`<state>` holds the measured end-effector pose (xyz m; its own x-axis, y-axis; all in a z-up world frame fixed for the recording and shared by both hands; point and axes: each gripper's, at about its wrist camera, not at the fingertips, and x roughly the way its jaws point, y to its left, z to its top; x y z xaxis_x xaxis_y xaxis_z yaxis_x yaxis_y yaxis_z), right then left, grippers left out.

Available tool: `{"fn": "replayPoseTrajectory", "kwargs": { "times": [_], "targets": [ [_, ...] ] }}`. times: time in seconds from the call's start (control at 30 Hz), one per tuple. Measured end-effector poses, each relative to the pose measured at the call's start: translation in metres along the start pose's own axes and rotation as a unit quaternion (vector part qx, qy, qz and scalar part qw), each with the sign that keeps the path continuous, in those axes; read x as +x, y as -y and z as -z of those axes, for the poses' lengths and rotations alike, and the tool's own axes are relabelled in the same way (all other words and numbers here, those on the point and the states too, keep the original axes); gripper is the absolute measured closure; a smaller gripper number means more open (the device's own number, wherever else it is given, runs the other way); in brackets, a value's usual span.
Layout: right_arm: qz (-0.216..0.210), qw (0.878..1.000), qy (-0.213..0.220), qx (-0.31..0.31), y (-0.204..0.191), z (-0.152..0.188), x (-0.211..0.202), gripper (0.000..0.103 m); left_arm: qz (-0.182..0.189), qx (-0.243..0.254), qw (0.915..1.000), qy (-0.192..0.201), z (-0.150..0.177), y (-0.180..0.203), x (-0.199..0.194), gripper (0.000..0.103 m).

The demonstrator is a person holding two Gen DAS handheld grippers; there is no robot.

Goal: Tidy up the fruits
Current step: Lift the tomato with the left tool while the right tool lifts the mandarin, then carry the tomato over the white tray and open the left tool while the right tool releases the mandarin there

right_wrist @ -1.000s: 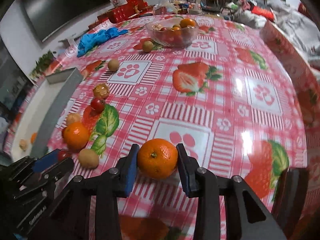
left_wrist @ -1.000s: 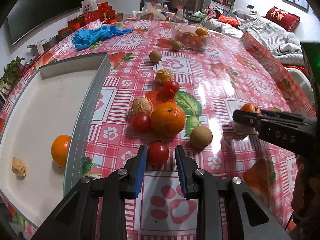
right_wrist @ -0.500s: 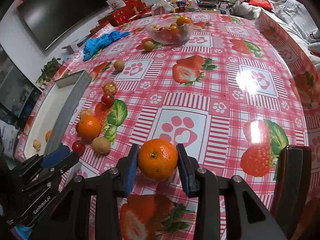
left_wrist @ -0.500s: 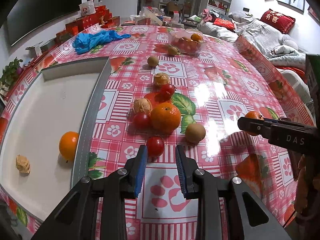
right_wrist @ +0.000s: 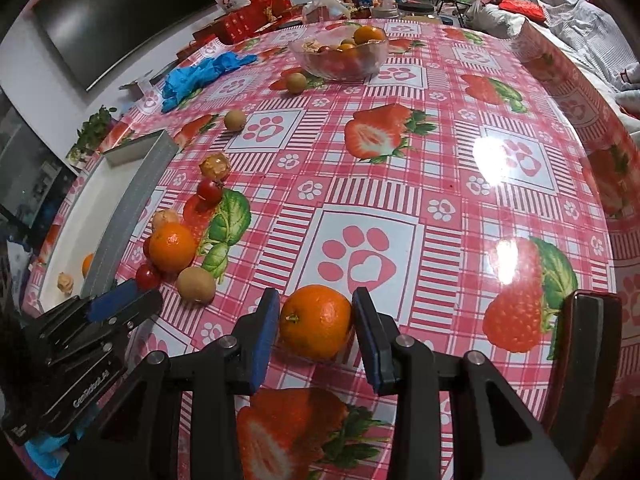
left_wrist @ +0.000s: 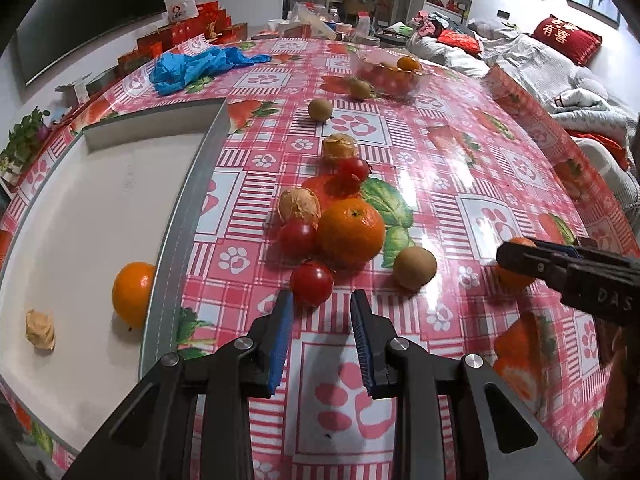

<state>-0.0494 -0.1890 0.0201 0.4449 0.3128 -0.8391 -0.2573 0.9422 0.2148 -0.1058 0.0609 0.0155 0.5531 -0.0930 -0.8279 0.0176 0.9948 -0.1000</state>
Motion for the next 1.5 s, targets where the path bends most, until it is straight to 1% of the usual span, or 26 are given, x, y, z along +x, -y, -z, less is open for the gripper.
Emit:
{"fn": "replayPoseTrajectory", "kwargs": {
  "times": [0.2, 0.3, 0.37, 0.4, 0.43, 0.47, 0.5, 0.53, 0.67, 0.9, 1.13, 1.33, 1.5],
  "targets": [
    [0.007, 1.0, 0.001, -0.006, -0.001, -0.002, 0.007, 0.06, -0.004, 0.0, 1.0, 0.0, -0.004, 0.001, 0.006, 0.072],
    [0.019, 1.0, -0.001, -0.023, -0.007, -0.003, 0.01, 0.055, -0.005, -0.001, 1.0, 0.001, -0.006, 0.002, 0.008, 0.072],
    [0.035, 0.999, 0.0, -0.041, -0.014, -0.002, 0.012, 0.054, -0.001, -0.003, 1.0, 0.003, -0.007, 0.002, 0.008, 0.072],
    [0.043, 0.998, 0.001, -0.05, -0.017, -0.001, 0.013, 0.054, 0.002, -0.005, 1.0, 0.003, -0.007, 0.002, 0.008, 0.072],
    [0.051, 0.997, 0.002, -0.061, -0.019, 0.0, 0.013, 0.057, 0.004, -0.005, 1.0, 0.004, -0.006, 0.002, 0.008, 0.072],
    [0.057, 0.996, 0.005, -0.066, -0.02, 0.002, 0.012, 0.064, 0.009, -0.007, 0.9999, 0.004, -0.006, 0.001, 0.007, 0.072],
    [0.049, 0.997, 0.006, -0.064, -0.019, 0.003, 0.011, 0.064, 0.015, -0.009, 0.9998, 0.004, -0.006, 0.0, 0.006, 0.075],
    [0.043, 0.997, 0.007, -0.059, -0.018, 0.003, 0.01, 0.064, 0.017, -0.008, 0.9998, 0.005, -0.005, 0.0, 0.005, 0.079],
    [0.016, 0.999, 0.013, -0.04, -0.013, 0.004, 0.003, 0.063, 0.019, -0.005, 0.9998, 0.009, -0.004, 0.0, 0.0, 0.079],
    [-0.006, 0.999, 0.021, -0.03, -0.013, 0.0, -0.008, 0.063, 0.025, 0.002, 0.9994, 0.021, -0.006, 0.004, -0.013, 0.079],
    [-0.018, 0.999, 0.024, -0.029, -0.02, -0.004, -0.016, 0.063, 0.029, 0.003, 0.999, 0.034, -0.01, 0.004, -0.028, 0.079],
    [-0.026, 0.999, 0.024, -0.039, -0.035, -0.01, -0.019, 0.063, 0.025, -0.003, 0.9984, 0.05, -0.012, -0.006, -0.04, 0.079],
    [-0.03, 0.998, 0.025, -0.059, -0.056, -0.019, -0.021, 0.063, 0.019, -0.017, 0.9983, 0.053, -0.013, -0.025, -0.046, 0.079]
  ]
}}
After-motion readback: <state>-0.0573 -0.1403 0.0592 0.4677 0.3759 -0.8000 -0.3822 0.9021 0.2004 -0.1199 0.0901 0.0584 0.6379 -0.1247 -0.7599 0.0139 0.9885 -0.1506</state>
